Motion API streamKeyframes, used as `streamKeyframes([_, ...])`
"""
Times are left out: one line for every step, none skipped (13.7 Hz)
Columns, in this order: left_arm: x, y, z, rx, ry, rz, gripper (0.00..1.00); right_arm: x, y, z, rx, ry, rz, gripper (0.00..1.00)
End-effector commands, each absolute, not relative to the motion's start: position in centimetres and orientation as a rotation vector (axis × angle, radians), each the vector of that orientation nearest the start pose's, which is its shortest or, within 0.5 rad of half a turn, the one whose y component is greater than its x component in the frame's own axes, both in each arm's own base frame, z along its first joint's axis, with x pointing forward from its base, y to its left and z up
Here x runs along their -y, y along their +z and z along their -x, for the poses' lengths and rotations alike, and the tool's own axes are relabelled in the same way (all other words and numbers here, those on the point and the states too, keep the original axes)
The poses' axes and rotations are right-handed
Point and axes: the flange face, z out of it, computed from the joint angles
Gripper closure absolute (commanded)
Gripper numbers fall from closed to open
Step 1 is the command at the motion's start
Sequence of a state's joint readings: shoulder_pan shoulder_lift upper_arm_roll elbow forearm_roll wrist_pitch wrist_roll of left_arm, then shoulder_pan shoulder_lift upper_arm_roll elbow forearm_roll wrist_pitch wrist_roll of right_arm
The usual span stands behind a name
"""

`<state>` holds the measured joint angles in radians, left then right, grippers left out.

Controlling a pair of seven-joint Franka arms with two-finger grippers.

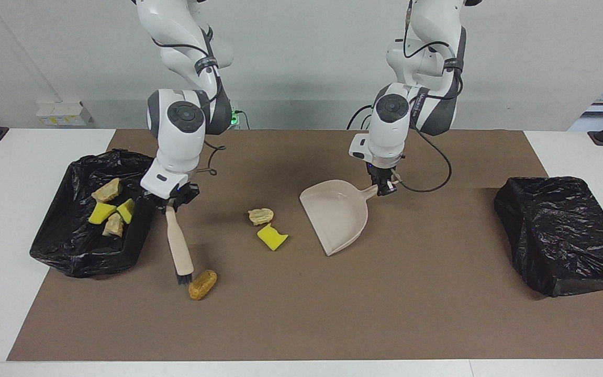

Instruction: Sweep and dump trash in bin

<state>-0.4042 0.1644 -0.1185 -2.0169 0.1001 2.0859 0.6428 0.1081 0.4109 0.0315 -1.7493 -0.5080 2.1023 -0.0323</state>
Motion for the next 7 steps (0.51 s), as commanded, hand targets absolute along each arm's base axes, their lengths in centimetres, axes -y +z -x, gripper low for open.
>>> streamKeyframes([29.3,35.9,-49.1,-1.747,0.174,2.506,1.0,-8.7,33.6,-63.8,0.642,0.102,3.506,1.0])
streamKeyframes([29.3,35.8,-48.8,-1.749,0.181,2.504,1.0,-9.9,33.6,-63.1,0.554,0.115,3.475,1.0])
streamKeyframes([29.3,35.9,-48.8,-1.746,0.19,2.505,1.0,-10.7,33.3,-62.7,0.484,0.134,3.427,1.0])
streamKeyframes([29.6,35.9,-48.5,-1.752,0.201,2.499,1.0,-11.6,32.9,-62.1,0.443,0.152,3.38,1.0])
streamKeyframes([30.4,36.0,-48.1,-1.771,0.189,2.483,1.0,-12.7,32.8,-61.5,0.399,0.168,3.34,1.0])
streamKeyframes([30.5,36.0,-48.0,-1.77,0.195,2.475,1.0,-14.3,32.7,-60.5,0.394,0.187,3.314,1.0])
streamKeyframes([30.3,36.0,-47.9,-1.771,0.201,2.46,1.0,-15.7,32.6,-59.5,0.391,0.202,3.3,1.0])
